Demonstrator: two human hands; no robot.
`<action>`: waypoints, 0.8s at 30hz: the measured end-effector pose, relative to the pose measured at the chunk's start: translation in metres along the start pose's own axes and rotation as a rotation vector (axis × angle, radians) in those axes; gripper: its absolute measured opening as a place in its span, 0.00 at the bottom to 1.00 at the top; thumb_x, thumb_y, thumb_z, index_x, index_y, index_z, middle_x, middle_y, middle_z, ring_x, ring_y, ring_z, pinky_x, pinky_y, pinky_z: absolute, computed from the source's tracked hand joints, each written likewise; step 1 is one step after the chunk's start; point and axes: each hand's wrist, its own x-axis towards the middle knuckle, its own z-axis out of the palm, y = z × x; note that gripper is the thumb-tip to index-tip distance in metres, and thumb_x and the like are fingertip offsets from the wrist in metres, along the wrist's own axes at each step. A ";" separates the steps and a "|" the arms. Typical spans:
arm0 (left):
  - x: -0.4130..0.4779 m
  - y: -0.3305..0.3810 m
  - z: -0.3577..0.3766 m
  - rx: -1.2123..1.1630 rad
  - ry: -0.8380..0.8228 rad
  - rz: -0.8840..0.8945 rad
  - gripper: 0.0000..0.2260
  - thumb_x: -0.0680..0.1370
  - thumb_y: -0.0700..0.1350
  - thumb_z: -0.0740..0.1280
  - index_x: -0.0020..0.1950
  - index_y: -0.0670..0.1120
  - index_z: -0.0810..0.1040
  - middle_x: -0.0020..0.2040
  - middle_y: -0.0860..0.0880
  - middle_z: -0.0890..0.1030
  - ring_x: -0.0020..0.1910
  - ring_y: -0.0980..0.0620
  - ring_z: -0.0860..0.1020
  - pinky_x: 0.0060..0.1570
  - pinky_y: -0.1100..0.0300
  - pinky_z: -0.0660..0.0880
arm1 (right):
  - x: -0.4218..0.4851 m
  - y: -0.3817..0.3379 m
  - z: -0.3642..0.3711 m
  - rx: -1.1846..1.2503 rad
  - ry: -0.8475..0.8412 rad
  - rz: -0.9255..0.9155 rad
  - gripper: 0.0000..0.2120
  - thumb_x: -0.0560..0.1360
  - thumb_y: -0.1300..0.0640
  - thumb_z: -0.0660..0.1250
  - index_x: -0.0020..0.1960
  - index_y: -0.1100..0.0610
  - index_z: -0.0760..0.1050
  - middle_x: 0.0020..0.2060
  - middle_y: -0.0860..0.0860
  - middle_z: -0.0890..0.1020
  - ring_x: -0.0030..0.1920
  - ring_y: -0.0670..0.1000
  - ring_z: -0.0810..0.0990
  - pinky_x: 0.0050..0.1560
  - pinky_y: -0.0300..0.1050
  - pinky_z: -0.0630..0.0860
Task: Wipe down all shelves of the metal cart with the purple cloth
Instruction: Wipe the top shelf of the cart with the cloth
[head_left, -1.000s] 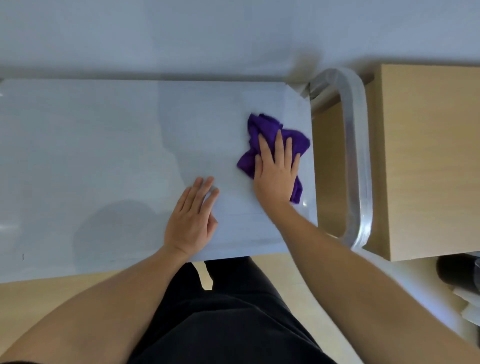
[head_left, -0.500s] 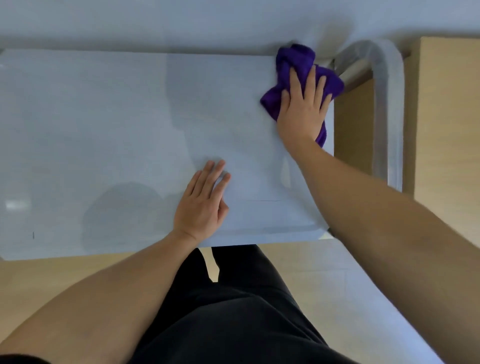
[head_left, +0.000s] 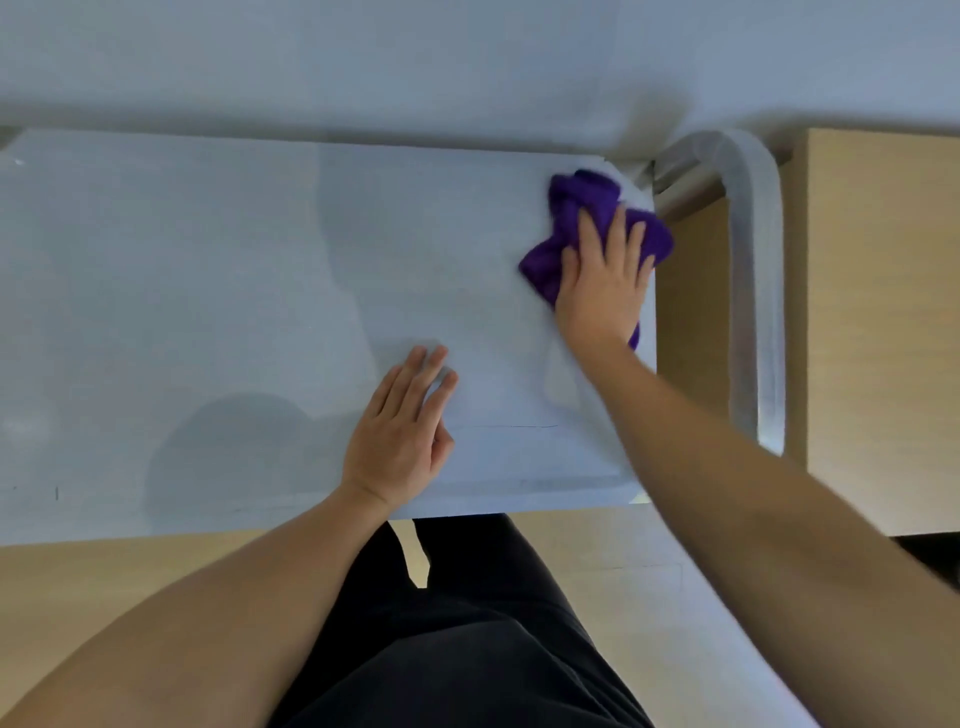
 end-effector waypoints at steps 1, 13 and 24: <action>0.000 0.000 0.000 0.002 -0.003 -0.001 0.23 0.76 0.40 0.59 0.72 0.40 0.70 0.77 0.42 0.63 0.78 0.42 0.60 0.74 0.46 0.61 | 0.012 -0.001 -0.002 -0.003 0.001 0.025 0.22 0.82 0.49 0.49 0.76 0.47 0.58 0.77 0.55 0.56 0.77 0.60 0.51 0.75 0.61 0.50; 0.001 0.001 -0.003 0.021 -0.060 -0.011 0.24 0.76 0.40 0.60 0.74 0.41 0.68 0.79 0.43 0.61 0.79 0.43 0.57 0.76 0.47 0.58 | -0.038 -0.081 0.019 0.017 -0.087 -0.385 0.22 0.82 0.48 0.52 0.76 0.46 0.57 0.77 0.52 0.55 0.77 0.56 0.51 0.76 0.54 0.48; 0.001 0.002 -0.002 0.020 -0.039 -0.012 0.24 0.76 0.40 0.57 0.72 0.40 0.70 0.78 0.42 0.63 0.78 0.42 0.60 0.75 0.46 0.60 | -0.030 -0.064 0.008 0.035 -0.020 0.128 0.25 0.82 0.54 0.52 0.77 0.46 0.51 0.78 0.54 0.50 0.77 0.59 0.47 0.75 0.61 0.48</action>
